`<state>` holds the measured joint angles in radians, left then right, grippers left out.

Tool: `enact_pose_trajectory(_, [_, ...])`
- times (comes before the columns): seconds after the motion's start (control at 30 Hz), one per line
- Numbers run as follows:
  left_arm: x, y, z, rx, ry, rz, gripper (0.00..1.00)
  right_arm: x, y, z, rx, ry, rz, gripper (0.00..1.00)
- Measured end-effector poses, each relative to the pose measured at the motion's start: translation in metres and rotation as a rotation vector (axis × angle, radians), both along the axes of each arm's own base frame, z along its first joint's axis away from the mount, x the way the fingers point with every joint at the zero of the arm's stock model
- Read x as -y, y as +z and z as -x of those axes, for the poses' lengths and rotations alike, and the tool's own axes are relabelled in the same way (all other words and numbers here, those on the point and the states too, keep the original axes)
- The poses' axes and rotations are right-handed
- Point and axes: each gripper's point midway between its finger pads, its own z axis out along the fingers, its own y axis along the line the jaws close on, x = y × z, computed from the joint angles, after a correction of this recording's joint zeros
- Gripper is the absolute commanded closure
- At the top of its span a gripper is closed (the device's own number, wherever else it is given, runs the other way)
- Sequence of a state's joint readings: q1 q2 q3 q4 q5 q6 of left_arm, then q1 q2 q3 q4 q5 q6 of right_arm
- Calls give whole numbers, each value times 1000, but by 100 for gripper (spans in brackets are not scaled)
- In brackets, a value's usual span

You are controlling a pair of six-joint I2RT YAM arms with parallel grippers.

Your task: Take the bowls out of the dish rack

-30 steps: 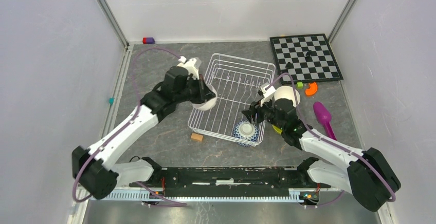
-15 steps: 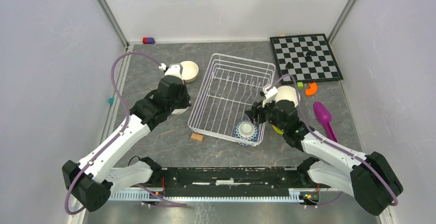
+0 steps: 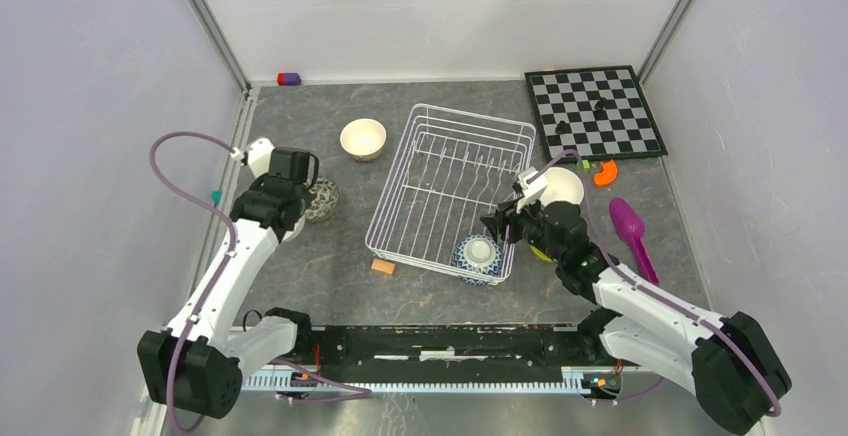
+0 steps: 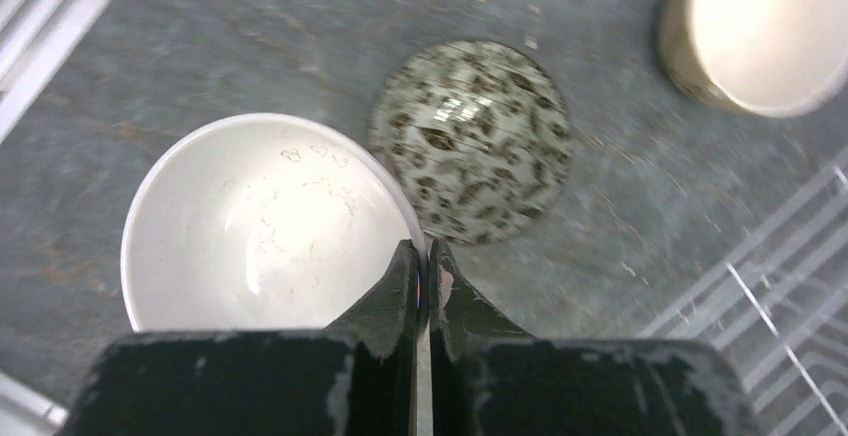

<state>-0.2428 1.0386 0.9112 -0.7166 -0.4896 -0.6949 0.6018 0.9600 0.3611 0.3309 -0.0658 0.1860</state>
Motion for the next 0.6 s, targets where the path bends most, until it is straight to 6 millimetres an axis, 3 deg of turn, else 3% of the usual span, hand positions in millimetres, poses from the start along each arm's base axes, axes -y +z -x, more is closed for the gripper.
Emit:
enact_pose_trajectory(0.13, [-36, -7, 12, -23, 209, -27, 98, 5, -6, 7, 2, -1, -2, 41])
enact_pose_trajectory(0.27, [-55, -21, 19, -70, 349, -26, 98, 10, -4, 13, 25, -8, -16, 41])
enact_pose_trajectory(0.6, [-67, -57, 23, -173, 521, 14, 98, 19, 16, 23, 105, -13, -68, 41])
